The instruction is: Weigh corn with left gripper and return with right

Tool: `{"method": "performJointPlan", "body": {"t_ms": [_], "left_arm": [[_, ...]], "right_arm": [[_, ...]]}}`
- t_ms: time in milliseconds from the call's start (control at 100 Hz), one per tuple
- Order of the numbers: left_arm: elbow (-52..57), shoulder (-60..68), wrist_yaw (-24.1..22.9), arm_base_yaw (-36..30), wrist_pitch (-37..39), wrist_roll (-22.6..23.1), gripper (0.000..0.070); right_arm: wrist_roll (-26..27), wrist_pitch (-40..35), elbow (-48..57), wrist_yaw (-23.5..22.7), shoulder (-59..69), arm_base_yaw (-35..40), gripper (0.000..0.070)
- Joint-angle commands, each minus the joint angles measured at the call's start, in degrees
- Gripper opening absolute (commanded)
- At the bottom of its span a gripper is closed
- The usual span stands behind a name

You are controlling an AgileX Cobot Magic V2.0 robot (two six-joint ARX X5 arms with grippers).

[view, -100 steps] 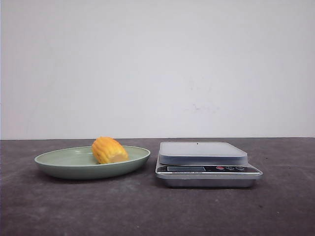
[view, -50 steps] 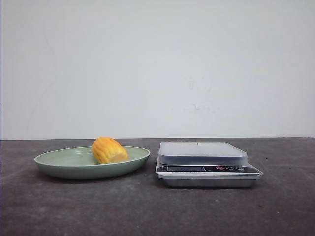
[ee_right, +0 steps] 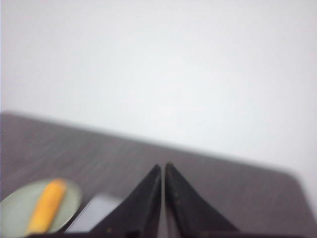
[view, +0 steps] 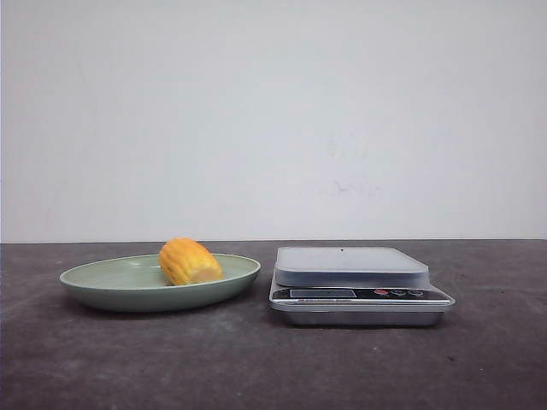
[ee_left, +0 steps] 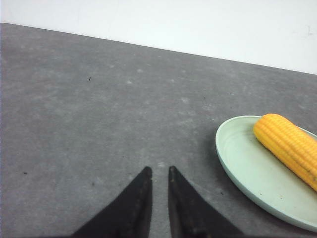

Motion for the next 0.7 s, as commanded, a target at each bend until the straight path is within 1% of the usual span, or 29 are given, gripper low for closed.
{"method": "performJointPlan", "body": {"t_ms": [0,160,230,340,430,590,690], "left_arm": [[-0.70,-0.04,0.13,0.00,-0.39,0.33,0.0017],[-0.70,-0.04,0.13,0.00,-0.39,0.33,0.0017],[-0.70,-0.04,0.13,0.00,-0.39,0.33,0.0017],[-0.70,-0.02,0.13,0.00,-0.39,0.33,0.0017],[-0.70,-0.04,0.13,0.00,-0.39,0.33,0.0017],[-0.70,-0.04,0.13,0.00,-0.39,0.33,0.0017],[-0.70,-0.04,0.13,0.00,-0.39,0.33,0.0017]], "right_arm": [[-0.17,8.17,-10.12,-0.13,-2.71,-0.94,0.0004],[2.14,26.14,-30.86,0.00,-6.73,-1.90,0.0004],[2.82,34.12,-38.23,0.48,-6.64,-1.64,0.0004],[2.80,43.32,-47.56,0.83,-6.71,-1.07,0.0004],[2.80,45.92,-52.41,1.51,-6.88,-0.72,0.0004],[2.80,45.90,-58.05,4.55,-8.72,-0.42,0.0004],[2.84,40.17,-58.49,7.72,-10.88,-0.42,0.0004]]}}
